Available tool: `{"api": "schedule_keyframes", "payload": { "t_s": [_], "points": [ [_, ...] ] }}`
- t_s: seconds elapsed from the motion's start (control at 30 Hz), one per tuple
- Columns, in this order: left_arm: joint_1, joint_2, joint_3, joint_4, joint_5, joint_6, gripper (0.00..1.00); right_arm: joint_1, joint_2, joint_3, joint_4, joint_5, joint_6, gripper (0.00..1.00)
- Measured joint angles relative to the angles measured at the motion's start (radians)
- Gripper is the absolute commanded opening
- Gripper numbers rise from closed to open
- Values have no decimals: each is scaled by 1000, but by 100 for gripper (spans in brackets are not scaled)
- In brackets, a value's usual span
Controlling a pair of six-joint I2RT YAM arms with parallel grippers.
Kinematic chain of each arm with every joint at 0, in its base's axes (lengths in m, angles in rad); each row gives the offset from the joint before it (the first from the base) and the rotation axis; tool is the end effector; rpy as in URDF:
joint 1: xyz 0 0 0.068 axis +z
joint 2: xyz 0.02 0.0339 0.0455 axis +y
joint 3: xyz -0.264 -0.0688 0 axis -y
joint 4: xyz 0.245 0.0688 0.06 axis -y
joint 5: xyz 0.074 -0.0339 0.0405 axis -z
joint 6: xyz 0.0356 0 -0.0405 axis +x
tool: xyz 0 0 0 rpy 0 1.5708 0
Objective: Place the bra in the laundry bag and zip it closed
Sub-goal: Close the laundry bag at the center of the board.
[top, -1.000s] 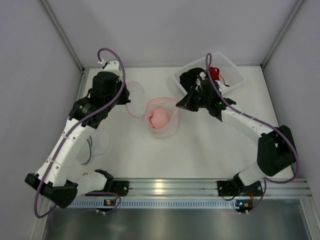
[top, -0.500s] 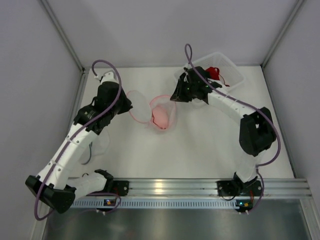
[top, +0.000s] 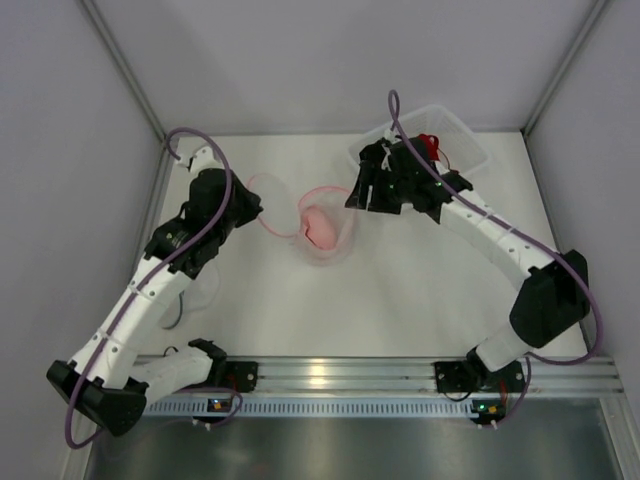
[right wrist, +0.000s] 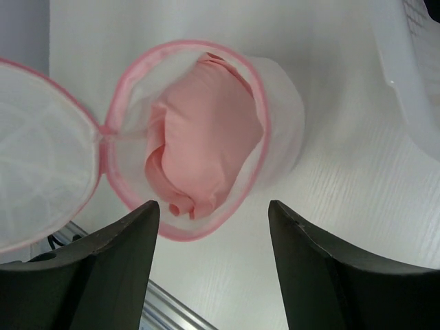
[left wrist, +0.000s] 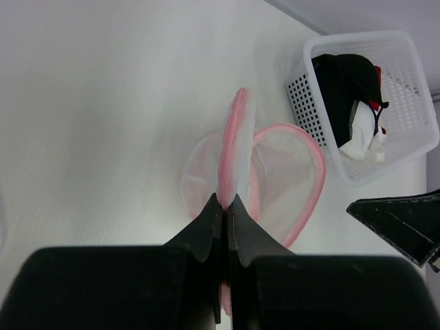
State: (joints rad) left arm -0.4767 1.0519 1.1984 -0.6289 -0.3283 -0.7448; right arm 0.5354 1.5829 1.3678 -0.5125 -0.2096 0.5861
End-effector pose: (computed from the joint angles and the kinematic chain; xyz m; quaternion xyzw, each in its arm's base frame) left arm 0.1991 -0.0899 0.3879 -0.1967 0.8252 -0.1784 0.4986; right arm 0.3029 0.1883 0.3114 -0.0198 0.9082 0.2973 0.2939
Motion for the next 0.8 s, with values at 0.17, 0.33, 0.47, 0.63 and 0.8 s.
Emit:
{"api": "schedule_keyframes", "payload": {
  "t_s": [0.17, 0.33, 0.47, 0.63, 0.8],
  "points": [
    [-7, 0, -10, 11, 6, -12, 0, 80, -45, -3, 2, 63, 36, 60],
    [-10, -7, -26, 21, 4, -12, 0, 134, -44, -99, 2, 100, 91, 55],
    [-11, -23, -34, 24, 3, -11, 0, 139, -18, -123, 1, 119, 122, 50],
    [-11, -30, -39, 27, 4, -6, 0, 154, 50, -103, 15, 138, 132, 41],
    [-11, -36, -49, 28, -4, 4, 0, 161, 110, -45, 19, 149, 126, 12]
  ]
}}
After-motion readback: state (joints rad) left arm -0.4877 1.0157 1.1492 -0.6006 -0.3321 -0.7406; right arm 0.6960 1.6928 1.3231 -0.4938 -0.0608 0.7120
